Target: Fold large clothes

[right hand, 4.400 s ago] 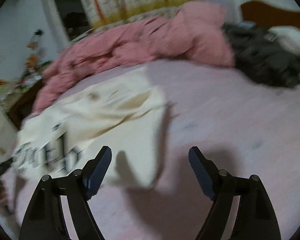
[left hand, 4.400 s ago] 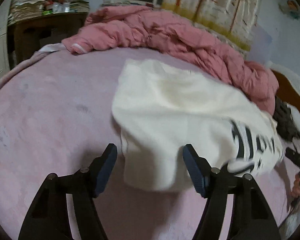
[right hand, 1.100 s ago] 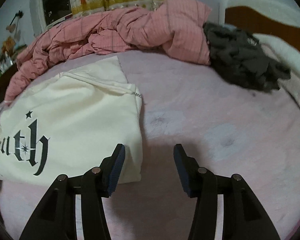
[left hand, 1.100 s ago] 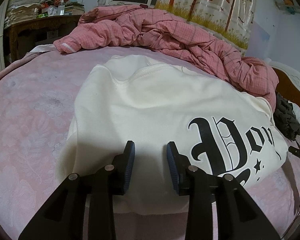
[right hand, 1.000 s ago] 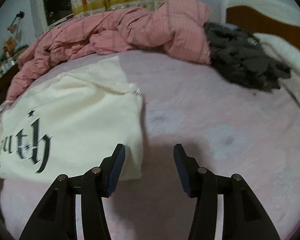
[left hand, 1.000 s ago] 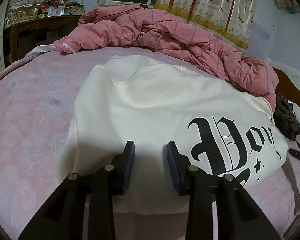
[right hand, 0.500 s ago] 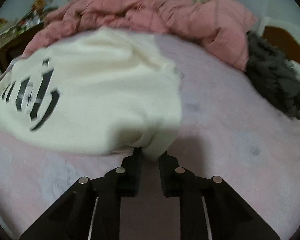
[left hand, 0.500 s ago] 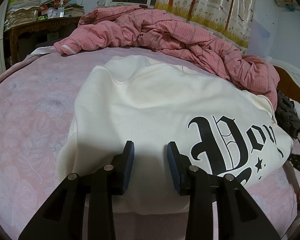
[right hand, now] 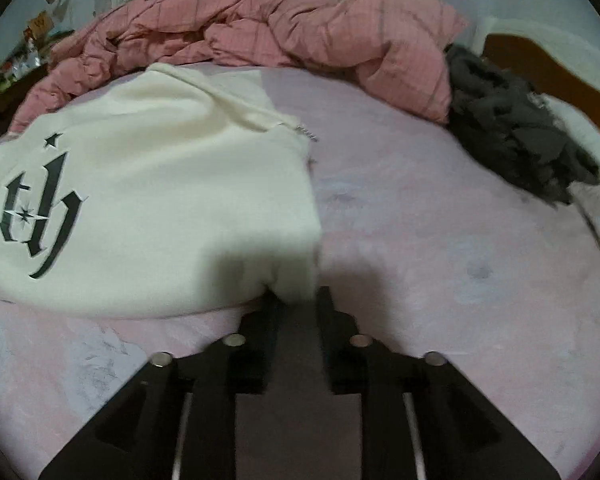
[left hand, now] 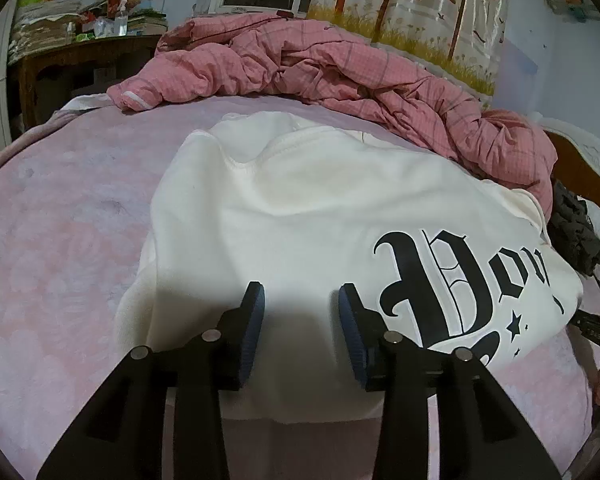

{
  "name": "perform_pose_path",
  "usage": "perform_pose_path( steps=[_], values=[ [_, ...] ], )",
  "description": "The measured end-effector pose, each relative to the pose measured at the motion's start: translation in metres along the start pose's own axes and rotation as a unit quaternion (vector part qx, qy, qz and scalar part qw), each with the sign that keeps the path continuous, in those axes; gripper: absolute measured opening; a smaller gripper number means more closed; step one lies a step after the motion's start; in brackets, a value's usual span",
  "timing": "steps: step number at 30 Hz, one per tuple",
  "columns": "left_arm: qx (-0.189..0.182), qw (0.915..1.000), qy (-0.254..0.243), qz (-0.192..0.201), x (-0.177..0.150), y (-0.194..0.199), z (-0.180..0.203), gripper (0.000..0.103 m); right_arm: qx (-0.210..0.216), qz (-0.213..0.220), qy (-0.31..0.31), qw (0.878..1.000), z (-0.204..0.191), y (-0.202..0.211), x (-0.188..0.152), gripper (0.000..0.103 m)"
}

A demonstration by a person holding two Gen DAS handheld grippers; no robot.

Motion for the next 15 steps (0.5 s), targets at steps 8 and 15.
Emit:
perform_pose_path(
  steps=[8,15],
  values=[
    [-0.011,0.9967,-0.051,0.063,-0.006,0.037,0.02,0.058,0.156,-0.033,-0.08,0.984,0.016,0.025,0.0,0.055],
    [-0.022,0.9981,-0.048,0.03,-0.039,0.044,0.039,0.066,0.319,-0.072,-0.034,0.944,-0.055,0.028,-0.023,0.065]
  ],
)
Point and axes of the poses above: each gripper's, at about its wrist camera, not at the fingertips, and y roughly against the way its jaws point, z to its right, x to its top, the point moved 3 cm from there along -y, roughly the way its jaws point, and after that the axes turned 5 degrees about -y, right-handed, at the moved point
